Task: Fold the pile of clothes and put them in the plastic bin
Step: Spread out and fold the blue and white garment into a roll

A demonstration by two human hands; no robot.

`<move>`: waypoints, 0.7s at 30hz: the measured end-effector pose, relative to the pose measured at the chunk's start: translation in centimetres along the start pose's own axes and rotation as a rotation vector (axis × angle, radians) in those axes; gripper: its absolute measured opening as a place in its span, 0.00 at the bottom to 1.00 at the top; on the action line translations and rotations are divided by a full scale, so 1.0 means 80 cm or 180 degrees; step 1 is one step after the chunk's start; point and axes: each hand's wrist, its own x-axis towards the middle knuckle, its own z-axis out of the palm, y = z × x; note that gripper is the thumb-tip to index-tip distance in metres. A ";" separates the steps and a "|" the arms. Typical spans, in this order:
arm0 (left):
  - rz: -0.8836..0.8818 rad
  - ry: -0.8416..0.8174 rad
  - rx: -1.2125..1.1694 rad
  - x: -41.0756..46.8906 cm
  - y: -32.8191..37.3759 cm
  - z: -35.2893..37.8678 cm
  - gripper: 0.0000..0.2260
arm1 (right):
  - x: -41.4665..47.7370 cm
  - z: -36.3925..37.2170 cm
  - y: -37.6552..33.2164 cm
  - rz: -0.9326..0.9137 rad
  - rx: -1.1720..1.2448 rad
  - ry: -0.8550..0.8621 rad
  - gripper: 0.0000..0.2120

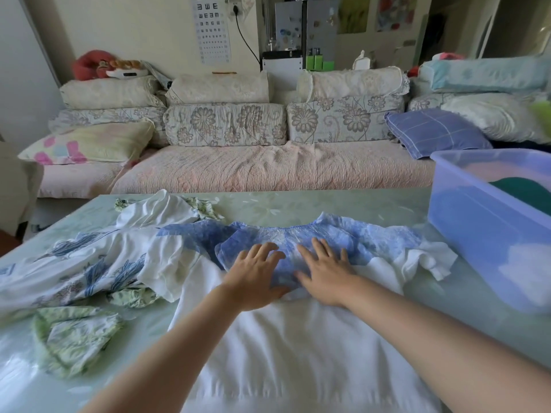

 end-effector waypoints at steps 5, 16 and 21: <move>0.0520 0.0543 -0.0610 -0.034 0.038 -0.015 0.10 | -0.050 -0.014 -0.001 -0.0888 -0.0198 0.0979 0.20; -0.0130 -0.1104 -0.0744 -0.077 0.048 -0.025 0.34 | -0.108 0.011 0.038 0.0432 0.0448 -0.0592 0.53; -0.0135 0.0045 -0.0517 -0.047 0.060 -0.031 0.24 | -0.115 -0.007 0.088 0.0690 0.0404 -0.1000 0.58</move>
